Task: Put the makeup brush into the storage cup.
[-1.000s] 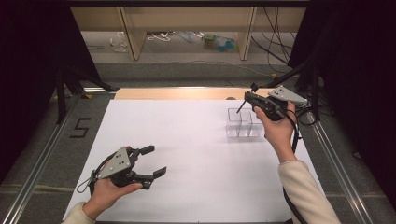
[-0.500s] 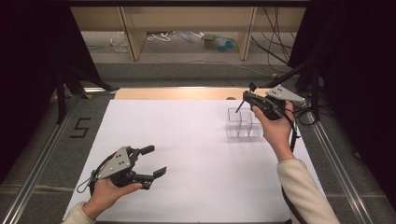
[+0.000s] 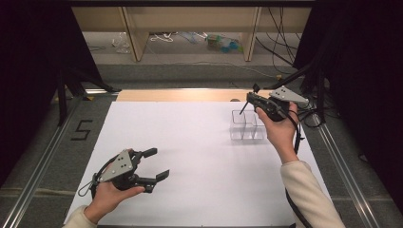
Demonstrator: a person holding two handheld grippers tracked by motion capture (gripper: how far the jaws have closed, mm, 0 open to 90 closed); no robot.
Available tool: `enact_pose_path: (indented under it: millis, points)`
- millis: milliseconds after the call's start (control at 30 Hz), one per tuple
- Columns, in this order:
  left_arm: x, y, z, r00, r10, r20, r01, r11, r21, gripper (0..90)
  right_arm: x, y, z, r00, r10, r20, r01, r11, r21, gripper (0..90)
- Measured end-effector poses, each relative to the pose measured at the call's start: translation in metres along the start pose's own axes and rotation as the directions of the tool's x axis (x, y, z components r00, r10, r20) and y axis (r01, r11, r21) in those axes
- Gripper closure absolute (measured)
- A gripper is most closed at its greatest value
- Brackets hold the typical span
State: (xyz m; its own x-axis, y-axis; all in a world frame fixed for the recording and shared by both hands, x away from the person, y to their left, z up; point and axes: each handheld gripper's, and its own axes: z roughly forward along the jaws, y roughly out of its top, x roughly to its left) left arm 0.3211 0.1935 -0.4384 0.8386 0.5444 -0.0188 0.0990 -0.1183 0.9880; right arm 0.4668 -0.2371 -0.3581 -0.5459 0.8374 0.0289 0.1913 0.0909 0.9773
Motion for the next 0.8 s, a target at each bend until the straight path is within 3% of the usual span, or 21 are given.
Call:
enact_pose_path:
  millis: [800]
  points:
    - [0.0001,0.0000,-0.0001,1.0000,0.000,0.001,0.000,1.0000,0.000,16.7,0.0003,-0.0029,0.0079,0.9999,-0.017,0.001,0.017,0.999,0.036,85.5]
